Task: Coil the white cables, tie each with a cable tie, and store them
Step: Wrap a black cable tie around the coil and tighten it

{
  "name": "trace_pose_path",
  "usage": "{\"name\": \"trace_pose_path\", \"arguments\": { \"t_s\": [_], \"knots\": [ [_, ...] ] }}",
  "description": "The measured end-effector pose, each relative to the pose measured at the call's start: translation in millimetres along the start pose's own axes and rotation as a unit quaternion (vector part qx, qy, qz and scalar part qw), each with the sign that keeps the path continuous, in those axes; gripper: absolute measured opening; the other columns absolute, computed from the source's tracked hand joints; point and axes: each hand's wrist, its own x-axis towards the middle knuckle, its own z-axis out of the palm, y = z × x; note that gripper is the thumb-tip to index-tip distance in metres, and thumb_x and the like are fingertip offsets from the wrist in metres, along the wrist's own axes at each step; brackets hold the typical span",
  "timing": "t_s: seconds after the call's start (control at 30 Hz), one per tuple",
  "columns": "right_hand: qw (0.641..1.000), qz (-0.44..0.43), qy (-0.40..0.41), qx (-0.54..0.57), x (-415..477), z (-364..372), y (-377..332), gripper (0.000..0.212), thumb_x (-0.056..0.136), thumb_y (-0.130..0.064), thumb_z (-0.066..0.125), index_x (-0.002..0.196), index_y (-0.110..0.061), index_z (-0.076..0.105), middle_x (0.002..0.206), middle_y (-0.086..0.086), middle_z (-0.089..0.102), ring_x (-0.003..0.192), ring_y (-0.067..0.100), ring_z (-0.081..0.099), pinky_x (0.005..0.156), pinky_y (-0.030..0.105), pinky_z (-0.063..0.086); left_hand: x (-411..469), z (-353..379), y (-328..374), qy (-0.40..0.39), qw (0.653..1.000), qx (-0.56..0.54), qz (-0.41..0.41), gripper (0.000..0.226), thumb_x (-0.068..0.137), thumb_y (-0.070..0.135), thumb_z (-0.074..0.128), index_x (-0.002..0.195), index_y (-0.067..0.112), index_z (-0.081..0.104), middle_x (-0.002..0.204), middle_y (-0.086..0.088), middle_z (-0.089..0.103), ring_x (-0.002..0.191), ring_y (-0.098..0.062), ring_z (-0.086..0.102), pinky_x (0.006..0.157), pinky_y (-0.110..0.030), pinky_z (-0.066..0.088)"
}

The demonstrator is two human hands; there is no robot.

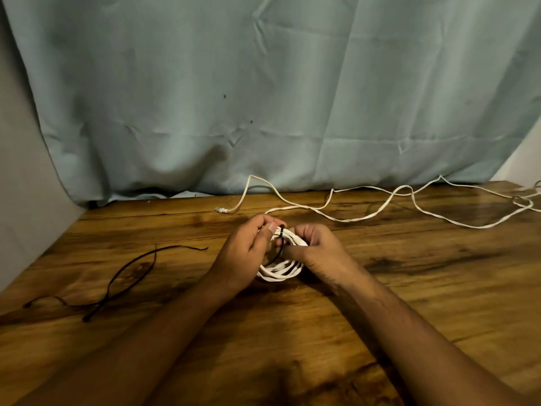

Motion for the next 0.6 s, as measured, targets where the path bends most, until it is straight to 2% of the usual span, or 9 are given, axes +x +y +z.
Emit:
{"name": "trace_pose_path", "arguments": {
  "t_s": [0.07,0.1,0.17,0.27,0.37,0.43,0.5,0.6],
  "knots": [
    [0.999,-0.014,0.02,-0.023,-2,-1,-2,0.011,0.089,-0.005,0.074,0.099,0.0,0.075,0.094,0.026,0.076,0.089,0.049,0.071,0.083,0.053,0.052,0,-1,0,0.004,1.0,-0.024,-0.016,0.023,0.108,0.016,0.045,0.11,0.018,0.067,0.094,0.005,0.072,0.083,-0.009,0.07,0.069,-0.024,0.057],
    [0.998,-0.025,0.028,-0.04,-2,0,-3,0.009,0.091,-0.008,0.075,0.098,-0.002,0.076,0.093,0.024,0.077,0.089,0.049,0.072,0.081,0.052,0.053,0,-1,1,0.003,0.999,-0.035,-0.022,0.023,0.109,0.017,0.045,0.111,0.019,0.067,0.094,0.005,0.072,0.083,-0.011,0.071,0.069,-0.026,0.058],
    [0.993,-0.064,0.056,-0.084,-2,3,-3,0.005,0.09,-0.01,0.076,0.095,-0.01,0.076,0.09,0.014,0.078,0.084,0.038,0.074,0.078,0.051,0.057,0,0,2,0.003,0.999,-0.044,-0.03,0.023,0.109,0.017,0.044,0.112,0.018,0.067,0.083,0.016,0.07,0.074,-0.001,0.067,0.063,-0.019,0.053],
    [0.964,-0.159,0.128,-0.171,-1,5,-3,0.018,0.082,-0.016,0.077,0.096,-0.022,0.068,0.093,-0.004,0.073,0.088,0.023,0.072,0.077,0.046,0.061,0,2,2,0.004,0.998,-0.053,-0.041,0.023,0.109,0.017,0.043,0.111,0.017,0.066,0.068,0.026,0.063,0.062,0.006,0.057,0.058,-0.013,0.043],
    [0.928,-0.246,0.12,-0.252,0,3,-7,0.013,0.083,-0.016,0.075,0.094,-0.02,0.069,0.094,-0.007,0.07,0.089,0.018,0.069,0.077,0.046,0.058,-1,2,3,0.005,0.998,-0.041,-0.04,0.022,0.109,0.02,0.044,0.11,0.02,0.066,0.069,0.024,0.062,0.063,0.004,0.056,0.059,-0.014,0.044],
    [0.913,-0.272,0.121,-0.28,0,0,-9,0.006,0.086,-0.017,0.076,0.09,-0.016,0.072,0.092,-0.005,0.069,0.088,0.016,0.067,0.075,0.04,0.057,0,1,2,0.012,0.999,-0.029,-0.025,0.022,0.108,0.017,0.045,0.108,0.017,0.067,0.079,0.017,0.066,0.07,0.004,0.06,0.064,-0.014,0.046],
    [0.914,-0.268,0.121,-0.278,-1,-1,-12,0.005,0.089,-0.015,0.077,0.088,-0.015,0.072,0.09,-0.004,0.068,0.085,0.015,0.067,0.072,0.035,0.056,-1,1,2,0.012,1.0,-0.019,-0.011,0.02,0.108,0.016,0.046,0.103,0.016,0.066,0.078,0.016,0.066,0.07,0.003,0.059,0.064,-0.014,0.045],
    [0.955,-0.203,0.12,-0.181,-1,-1,-13,0.01,0.093,-0.012,0.075,0.085,-0.018,0.072,0.082,-0.003,0.071,0.078,0.013,0.067,0.067,0.033,0.055,-5,2,2,-0.008,1.0,0.009,0.008,0.017,0.108,0.021,0.045,0.104,0.018,0.061,0.066,0.022,0.058,0.06,0.001,0.051,0.057,-0.019,0.04]
  ]
}}
